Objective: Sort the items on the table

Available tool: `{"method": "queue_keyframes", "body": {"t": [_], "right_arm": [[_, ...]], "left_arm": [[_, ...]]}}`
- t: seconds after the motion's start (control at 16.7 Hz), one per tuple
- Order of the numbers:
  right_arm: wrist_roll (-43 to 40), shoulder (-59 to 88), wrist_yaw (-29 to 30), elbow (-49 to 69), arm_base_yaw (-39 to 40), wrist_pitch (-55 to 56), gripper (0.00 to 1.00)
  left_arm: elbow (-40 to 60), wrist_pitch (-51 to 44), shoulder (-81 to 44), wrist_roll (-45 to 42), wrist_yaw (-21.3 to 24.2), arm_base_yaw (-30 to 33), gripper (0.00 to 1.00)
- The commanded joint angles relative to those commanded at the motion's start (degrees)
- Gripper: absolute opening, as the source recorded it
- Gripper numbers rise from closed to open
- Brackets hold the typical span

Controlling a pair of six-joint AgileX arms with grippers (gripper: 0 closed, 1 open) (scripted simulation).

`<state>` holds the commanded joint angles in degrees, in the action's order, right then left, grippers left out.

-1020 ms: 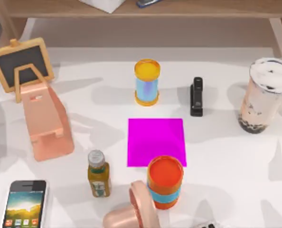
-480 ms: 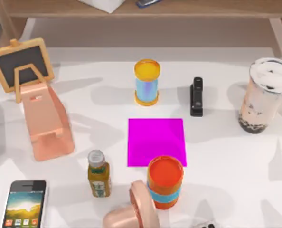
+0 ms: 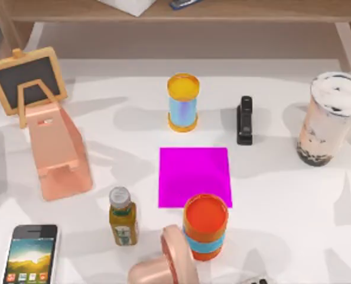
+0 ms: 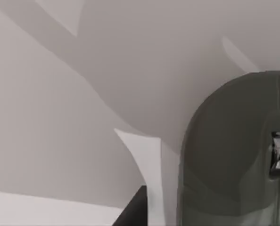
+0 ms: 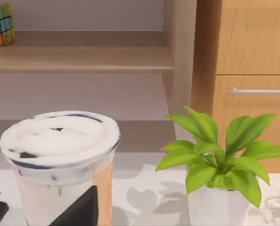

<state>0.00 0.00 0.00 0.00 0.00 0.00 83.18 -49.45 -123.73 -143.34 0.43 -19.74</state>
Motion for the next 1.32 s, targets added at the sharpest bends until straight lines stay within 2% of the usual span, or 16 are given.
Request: {"method": "queue_keyframes", "body": {"t": [0.24,0.3,0.9,1.32], "right_arm": [[0.0,0.0,0.0,0.0,0.0,0.0,1.00],[0.0,0.0,0.0,0.0,0.0,0.0,1.00],[0.0,0.0,0.0,0.0,0.0,0.0,1.00],[0.0,0.0,0.0,0.0,0.0,0.0,1.00]], "left_arm": [[0.0,0.0,0.0,0.0,0.0,0.0,0.02],[0.0,0.0,0.0,0.0,0.0,0.0,0.00],[0.9,-1.6,1.3,0.2,-0.7,0.1,0.00],[10.2,-16.2,4.9,0.2,-0.8,0.1,0.00]]}}
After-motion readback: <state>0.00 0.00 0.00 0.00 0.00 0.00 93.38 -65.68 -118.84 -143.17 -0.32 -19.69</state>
